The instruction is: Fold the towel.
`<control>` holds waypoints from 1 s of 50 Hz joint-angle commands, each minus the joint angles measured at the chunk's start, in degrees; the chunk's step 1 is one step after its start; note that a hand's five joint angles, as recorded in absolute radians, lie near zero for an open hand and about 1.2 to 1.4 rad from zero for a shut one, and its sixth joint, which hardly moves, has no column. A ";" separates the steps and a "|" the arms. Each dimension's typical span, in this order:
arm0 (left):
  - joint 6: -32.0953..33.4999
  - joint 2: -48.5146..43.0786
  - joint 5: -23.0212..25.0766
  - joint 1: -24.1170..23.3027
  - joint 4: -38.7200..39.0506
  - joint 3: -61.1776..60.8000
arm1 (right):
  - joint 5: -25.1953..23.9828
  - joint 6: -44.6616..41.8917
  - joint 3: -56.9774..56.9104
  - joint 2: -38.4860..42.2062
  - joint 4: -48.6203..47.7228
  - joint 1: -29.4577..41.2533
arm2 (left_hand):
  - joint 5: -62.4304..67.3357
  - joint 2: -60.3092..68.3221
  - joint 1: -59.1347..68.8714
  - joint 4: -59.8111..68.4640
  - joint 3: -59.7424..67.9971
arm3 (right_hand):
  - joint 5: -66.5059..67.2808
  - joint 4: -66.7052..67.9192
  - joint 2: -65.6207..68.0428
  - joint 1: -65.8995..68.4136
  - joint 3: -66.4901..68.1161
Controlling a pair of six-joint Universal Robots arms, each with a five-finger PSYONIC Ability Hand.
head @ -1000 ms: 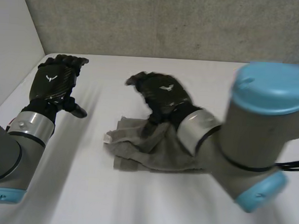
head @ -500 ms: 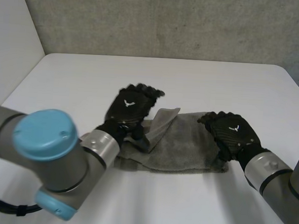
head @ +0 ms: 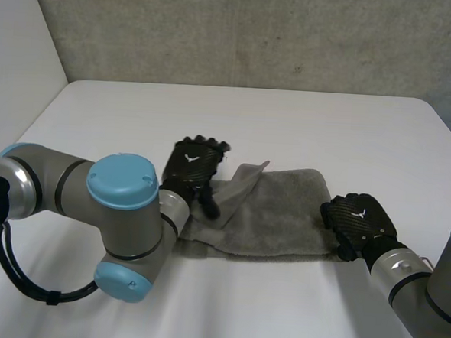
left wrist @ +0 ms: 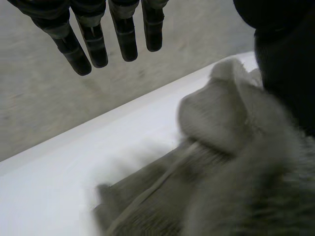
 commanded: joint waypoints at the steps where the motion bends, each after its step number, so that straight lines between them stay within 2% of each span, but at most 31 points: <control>1: 0.73 0.27 -7.45 0.33 0.09 -2.24 | 0.22 -0.24 -1.11 3.03 -0.15 0.09 | -11.67 -1.65 -1.71 -1.76 -1.20 | 0.98 0.45 0.41 0.41 0.42; 6: 0.73 0.89 -9.39 0.33 -0.09 -3.39 | 1.98 -1.82 -1.64 4.44 -0.06 0.00 | -12.00 -1.98 -2.05 -2.10 -1.53 | 3.84 3.31 3.26 3.27 3.28; 7: 0.73 1.07 -10.09 0.33 -0.26 -3.74 | 2.67 -2.34 -1.47 4.44 -0.06 0.00 | -12.17 -2.15 -2.22 -2.27 -1.70 | 9.50 8.97 8.93 8.93 8.94; 8: 0.73 1.07 -10.10 0.33 -0.26 -3.75 | 2.68 -2.35 -1.47 4.44 -0.06 0.00 | -12.17 -2.15 -2.22 -2.27 -1.70 | 9.56 9.03 8.98 8.99 9.00; 10: 0.65 1.51 -11.32 0.25 -0.53 -4.62 | 3.64 -2.70 -1.12 4.18 -0.06 0.00 | -12.51 -2.49 -2.55 -2.60 -2.04 | 24.62 24.09 24.05 24.05 24.06; 11: 0.65 1.51 -11.33 0.25 -0.53 -4.62 | 3.65 -2.70 -1.11 4.18 -0.06 0.00 | -12.51 -2.49 -2.55 -2.60 -2.04 | 24.70 24.16 24.12 24.13 24.14; 13: 0.65 2.04 -11.50 0.25 -0.62 -5.33 | 3.99 -2.70 -0.76 3.04 0.11 -0.09 | -12.51 -2.49 -2.55 -2.60 -2.04 | 34.37 33.84 33.80 33.80 33.81; 19: 0.38 6.25 -11.59 -0.81 -0.70 -9.63 | 4.09 -3.14 -0.76 -0.04 1.25 -0.53 | -12.85 -2.83 -2.89 -2.94 -2.37 | 34.39 33.86 33.82 33.82 33.83; 27: -0.06 13.37 -11.15 -2.04 -0.62 -15.79 | 3.12 -9.47 -5.07 -3.91 7.49 -1.23 | -13.52 -3.50 -3.56 -3.61 -3.05 | 34.39 33.86 33.82 33.82 33.83; 30: -0.15 15.83 -11.07 -1.77 -0.62 -17.37 | 3.21 -11.22 -9.02 -4.34 9.78 1.84 | -13.69 -3.67 -3.73 -3.78 -3.21 | 34.39 33.86 33.82 33.82 33.83; 32: -0.15 17.15 -11.07 -1.42 -0.62 -17.98 | 2.33 -11.58 -14.01 -4.35 11.27 10.06 | -13.69 -3.67 -3.73 -3.78 -3.21 | 34.39 33.86 33.82 33.82 33.83; 35: -0.23 19.70 -11.42 0.16 -0.53 -18.78 | 1.54 -11.58 -16.06 -4.08 11.62 14.15 | -13.69 -3.67 -3.73 -3.78 -3.21 | 34.39 33.86 33.82 33.82 33.83; 37: -0.41 22.59 -11.42 3.92 -0.53 -19.91 | 0.23 -11.93 -19.03 -2.42 11.71 20.36 | -13.69 -3.67 -3.73 -3.78 -3.21 | 34.39 33.86 33.82 33.82 33.83; 38: -0.41 22.60 -11.42 3.94 -0.53 -19.92 | 0.22 -11.93 -19.04 -2.41 11.71 20.39 | -13.69 -3.67 -3.73 -3.78 -3.21 | 34.39 33.86 33.82 33.82 33.83; 39: -0.41 24.25 -11.24 6.03 -0.53 -20.53 | -0.56 -12.01 -20.44 -0.50 11.80 23.26 | -13.69 -3.67 -3.73 -3.78 -3.21 | 34.39 33.86 33.82 33.82 33.83; 40: -0.41 24.27 -11.24 6.05 -0.53 -20.53 | -2.05 -12.10 -21.15 1.70 11.71 25.64 | -13.69 -3.67 -3.73 -3.78 -3.21 | 34.39 33.86 33.82 33.82 33.83; 42: -0.67 26.81 -11.15 9.55 -0.09 -21.58 | -3.89 -12.36 -21.85 3.81 11.80 28.10 | -13.69 -3.67 -3.73 -3.78 -3.21 | 34.39 33.86 33.82 33.82 33.83; 43: -0.67 26.82 -11.15 9.56 -0.09 -21.59 | -3.91 -12.37 -21.86 3.83 11.80 28.12 | -13.69 -3.67 -3.73 -3.78 -3.21 | 34.39 33.86 33.82 33.82 33.83; 45: -1.02 28.13 -11.07 11.49 0.09 -22.29 | -7.06 -13.07 -22.82 7.07 11.89 32.32 | -13.69 -3.67 -3.73 -3.78 -3.21 | 34.39 33.86 33.82 33.82 33.83; 49: -1.38 28.40 -11.07 11.85 0.09 -22.55 | -7.25 -12.63 -23.09 8.22 11.62 33.40 | -13.69 -3.67 -3.73 -3.78 -3.21 | 34.39 33.86 33.82 33.82 33.83; 50: -1.55 28.40 -11.07 11.59 0.09 -22.55 | -6.64 -11.93 -23.26 7.96 11.62 33.14 | -13.69 -3.67 -3.73 -3.78 -3.21 | 30.96 30.42 30.38 30.39 30.40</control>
